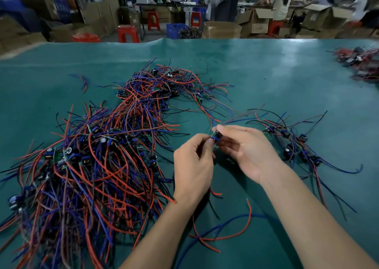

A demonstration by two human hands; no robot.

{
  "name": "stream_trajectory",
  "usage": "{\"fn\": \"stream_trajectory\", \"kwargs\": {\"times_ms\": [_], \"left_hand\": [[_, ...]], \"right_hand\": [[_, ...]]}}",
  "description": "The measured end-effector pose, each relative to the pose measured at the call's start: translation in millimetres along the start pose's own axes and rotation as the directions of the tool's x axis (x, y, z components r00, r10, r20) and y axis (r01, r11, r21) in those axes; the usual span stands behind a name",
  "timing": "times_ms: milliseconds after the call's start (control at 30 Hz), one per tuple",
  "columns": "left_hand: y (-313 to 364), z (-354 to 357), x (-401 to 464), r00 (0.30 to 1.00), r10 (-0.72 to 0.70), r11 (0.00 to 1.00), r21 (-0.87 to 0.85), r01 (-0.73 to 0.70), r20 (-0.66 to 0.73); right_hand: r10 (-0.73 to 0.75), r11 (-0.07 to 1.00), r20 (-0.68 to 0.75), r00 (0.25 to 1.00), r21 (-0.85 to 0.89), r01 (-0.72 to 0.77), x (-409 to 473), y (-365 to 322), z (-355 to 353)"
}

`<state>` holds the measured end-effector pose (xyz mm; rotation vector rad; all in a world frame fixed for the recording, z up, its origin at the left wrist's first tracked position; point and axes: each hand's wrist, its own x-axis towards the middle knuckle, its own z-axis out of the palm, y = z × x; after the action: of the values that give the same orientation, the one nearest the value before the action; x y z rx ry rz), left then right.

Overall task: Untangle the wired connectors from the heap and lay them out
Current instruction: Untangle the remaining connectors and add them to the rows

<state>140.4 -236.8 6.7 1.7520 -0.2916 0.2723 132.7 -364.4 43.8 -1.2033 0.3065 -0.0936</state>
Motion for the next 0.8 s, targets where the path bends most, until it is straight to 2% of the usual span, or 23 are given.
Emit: {"fn": "stream_trajectory", "kwargs": {"times_ms": [67,133,200,267,367,467,533,600,633,667,700,733,767,800], "left_hand": [[0.6,0.7,-1.0,1.0,-0.005,1.0,-0.01,0.005,0.02],[-0.3,0.7,-1.1,1.0,0.001,1.0,0.004,-0.001,0.019],[-2.4,0.9,-0.1,0.999,0.004,0.999,0.037,-0.006,0.037],[-4.3,1.4,0.8,0.997,0.0,0.998,0.07,-0.005,0.071],[-4.3,1.6,0.5,0.995,0.008,0.994,0.112,-0.02,0.104],[-5.8,2.3,-0.7,0.993,0.023,0.99,0.134,-0.039,0.118],[-5.6,2.2,-1.0,0.994,0.014,0.992,0.127,-0.027,0.106],[-4.8,1.7,-0.5,0.999,-0.009,0.996,0.085,0.006,0.041],[-4.8,1.6,0.4,1.0,-0.027,0.998,0.059,0.027,0.002],[-4.4,1.4,0.7,0.999,-0.041,0.998,0.038,0.042,-0.025],[-3.7,1.4,0.6,0.998,-0.043,0.999,0.024,0.044,-0.037],[-2.6,1.1,-0.3,0.999,-0.036,0.999,0.013,0.036,-0.038],[-1.6,0.9,-0.9,0.999,-0.026,1.0,0.005,0.026,-0.035],[-1.2,0.5,-1.4,0.999,-0.017,1.0,0.0,0.017,-0.031]], "right_hand": [[0.02,1.0,0.063,0.998,0.012,-0.021,0.3,-2.2,-3.5],[-0.032,0.999,0.071,0.997,-0.034,0.035,1.4,-2.4,-5.0],[-0.2,0.952,-0.009,0.98,-0.239,0.192,4.8,-0.7,-8.4],[-0.437,0.804,-0.117,0.892,-0.496,0.329,11.6,0.2,-16.2],[-0.628,0.688,-0.212,0.749,-0.601,0.406,16.9,-8.6,-31.1],[-0.706,0.669,-0.333,0.625,-0.603,0.435,24.1,-16.6,-51.0],[-0.707,0.703,-0.483,0.516,-0.554,0.446,28.2,-22.2,-65.3],[-0.689,0.725,-0.619,0.377,-0.573,0.383,26.9,-26.6,-74.4],[-0.704,0.711,-0.626,0.337,-0.624,0.326,24.9,-26.6,-76.1],[-0.726,0.681,-0.581,0.367,-0.68,0.272,23.0,-25.0,-73.5],[-0.735,0.637,-0.484,0.475,-0.734,0.237,21.3,-22.3,-67.1],[-0.688,0.598,-0.343,0.64,-0.767,0.233,18.1,-18.1,-56.7],[-0.576,0.589,-0.185,0.797,-0.77,0.247,14.1,-13.3,-43.2],[-0.436,0.606,-0.035,0.899,-0.751,0.264,9.2,-8.0,-29.1]]}}
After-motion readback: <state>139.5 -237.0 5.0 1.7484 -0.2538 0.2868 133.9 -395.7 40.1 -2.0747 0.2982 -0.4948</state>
